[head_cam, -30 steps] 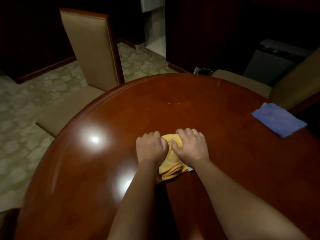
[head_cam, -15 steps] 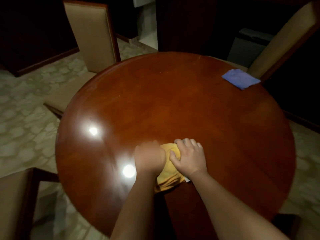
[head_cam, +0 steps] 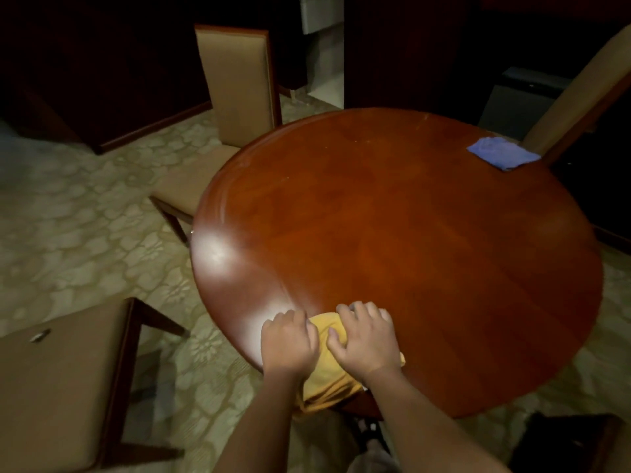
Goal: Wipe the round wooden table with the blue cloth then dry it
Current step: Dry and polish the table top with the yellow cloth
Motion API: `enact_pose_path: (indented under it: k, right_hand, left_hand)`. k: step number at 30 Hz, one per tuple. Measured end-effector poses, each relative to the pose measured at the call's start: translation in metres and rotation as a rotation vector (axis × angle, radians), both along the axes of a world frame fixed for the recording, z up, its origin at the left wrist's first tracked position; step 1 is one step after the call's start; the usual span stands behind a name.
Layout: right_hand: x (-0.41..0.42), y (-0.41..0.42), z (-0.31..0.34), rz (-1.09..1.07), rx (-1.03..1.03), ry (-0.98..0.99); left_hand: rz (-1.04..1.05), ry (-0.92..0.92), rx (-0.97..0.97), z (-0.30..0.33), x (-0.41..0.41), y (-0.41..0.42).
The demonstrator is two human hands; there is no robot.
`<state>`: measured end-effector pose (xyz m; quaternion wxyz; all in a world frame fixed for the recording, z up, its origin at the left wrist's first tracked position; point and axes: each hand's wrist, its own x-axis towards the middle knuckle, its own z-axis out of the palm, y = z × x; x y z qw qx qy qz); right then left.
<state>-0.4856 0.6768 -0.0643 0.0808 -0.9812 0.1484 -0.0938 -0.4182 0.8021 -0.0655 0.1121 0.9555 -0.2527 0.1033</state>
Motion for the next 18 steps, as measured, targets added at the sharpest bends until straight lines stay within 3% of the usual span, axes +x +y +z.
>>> enact_pose_path:
  k: [8,18]
  right_hand:
    - [0.037,-0.003,0.000,0.014,-0.010,-0.007]
    - [0.140,-0.030,-0.002,0.020,-0.018,-0.029]
  left_hand:
    - [0.019,0.010,-0.028,-0.001,0.038,-0.003]
    - [0.039,-0.056,-0.111,-0.010,0.139,-0.030]
